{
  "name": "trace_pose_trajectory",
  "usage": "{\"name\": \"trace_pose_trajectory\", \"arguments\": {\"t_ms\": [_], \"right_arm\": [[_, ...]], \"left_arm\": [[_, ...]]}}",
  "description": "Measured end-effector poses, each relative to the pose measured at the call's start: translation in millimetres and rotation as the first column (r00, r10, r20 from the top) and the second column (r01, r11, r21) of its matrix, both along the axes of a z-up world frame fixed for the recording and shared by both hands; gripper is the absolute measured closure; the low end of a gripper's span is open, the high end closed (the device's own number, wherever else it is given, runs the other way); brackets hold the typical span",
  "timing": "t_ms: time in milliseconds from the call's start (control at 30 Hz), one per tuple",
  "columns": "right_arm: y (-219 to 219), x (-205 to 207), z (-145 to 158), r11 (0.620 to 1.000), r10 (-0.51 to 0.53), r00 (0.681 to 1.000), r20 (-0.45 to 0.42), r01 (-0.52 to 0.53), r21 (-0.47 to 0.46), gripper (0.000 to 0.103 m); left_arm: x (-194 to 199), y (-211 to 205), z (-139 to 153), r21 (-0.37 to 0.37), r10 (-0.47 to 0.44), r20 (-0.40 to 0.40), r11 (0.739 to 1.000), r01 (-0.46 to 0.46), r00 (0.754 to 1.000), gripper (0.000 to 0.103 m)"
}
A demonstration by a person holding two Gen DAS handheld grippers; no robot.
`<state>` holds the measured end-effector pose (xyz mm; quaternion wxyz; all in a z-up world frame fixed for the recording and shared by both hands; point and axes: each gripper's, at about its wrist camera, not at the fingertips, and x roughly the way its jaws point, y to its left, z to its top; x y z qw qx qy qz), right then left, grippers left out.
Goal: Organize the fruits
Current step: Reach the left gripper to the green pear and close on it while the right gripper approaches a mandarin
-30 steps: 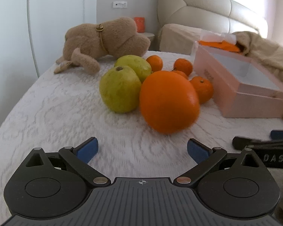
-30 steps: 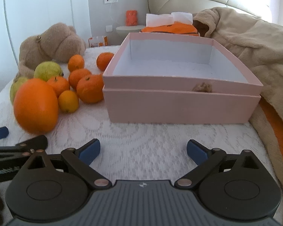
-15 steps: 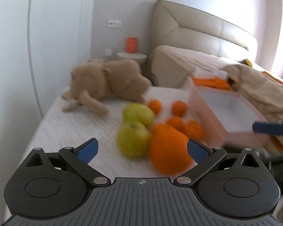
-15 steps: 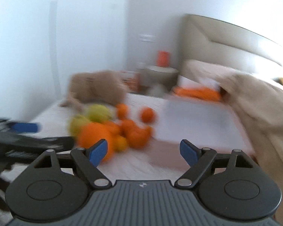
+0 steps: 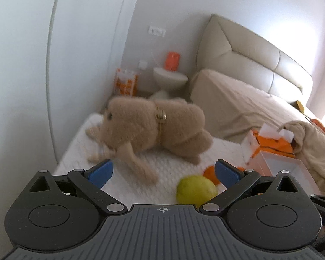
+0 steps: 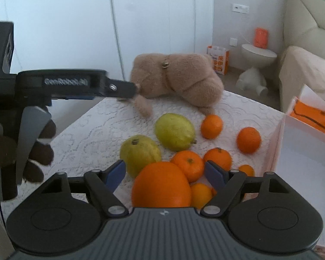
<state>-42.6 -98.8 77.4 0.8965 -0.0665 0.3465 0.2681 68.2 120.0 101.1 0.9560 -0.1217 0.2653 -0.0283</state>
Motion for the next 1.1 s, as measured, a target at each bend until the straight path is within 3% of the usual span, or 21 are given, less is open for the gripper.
{"name": "trace_pose_trajectory", "arguments": {"t_ms": [133,267,433,533,600,733,833,933,1000,1100], "right_arm": [[-13,-27,-11,0.995,-0.053,0.996,0.069,0.047,0.092,0.022],[-27,-63,-38,0.971,0.005,1.0,-0.01,-0.003,0.239,0.022],[-9,-71,-46,0.96,0.109,0.987,0.121,-0.136,0.244,0.022],[-7,-68,-48,0.955,0.146,0.973,0.178,-0.185,0.231,0.02],[-5,-66,-51,0.953,0.183,0.96,0.211,-0.226,0.202,0.02],[-3,-57,-43,0.952,0.228,0.936,0.269,-0.271,0.139,0.02],[-7,-38,-45,0.97,0.167,0.949,0.268,-0.207,0.129,0.02],[-8,-6,-56,0.991,0.074,0.975,0.21,-0.095,0.092,0.02],[-14,12,-55,0.986,0.053,0.985,0.167,-0.077,0.145,0.021],[-12,28,-56,0.987,0.046,0.982,0.184,-0.072,0.141,0.022]], "left_arm": [[-35,-4,-6,-0.058,0.021,0.073,0.998,-0.017,0.997,0.0],[-61,-16,-22,-0.049,0.026,0.109,0.999,-0.02,0.994,0.0],[-48,-17,-36,-0.11,0.099,0.239,0.991,-0.074,0.966,0.0],[-36,-15,-50,-0.125,0.086,0.257,0.991,-0.055,0.963,0.0],[-27,-14,-58,-0.116,0.092,0.237,0.991,-0.066,0.967,0.0],[-11,-3,-63,-0.199,0.131,0.182,0.976,-0.094,0.974,0.0],[1,-3,-67,-0.202,0.143,0.161,0.973,-0.11,0.977,0.0],[14,-9,-71,-0.184,0.116,0.141,0.979,-0.089,0.983,0.0],[25,-14,-72,-0.172,0.097,0.134,0.982,-0.073,0.986,0.0],[32,-18,-71,-0.155,0.074,0.126,0.986,-0.054,0.989,0.0]]}}
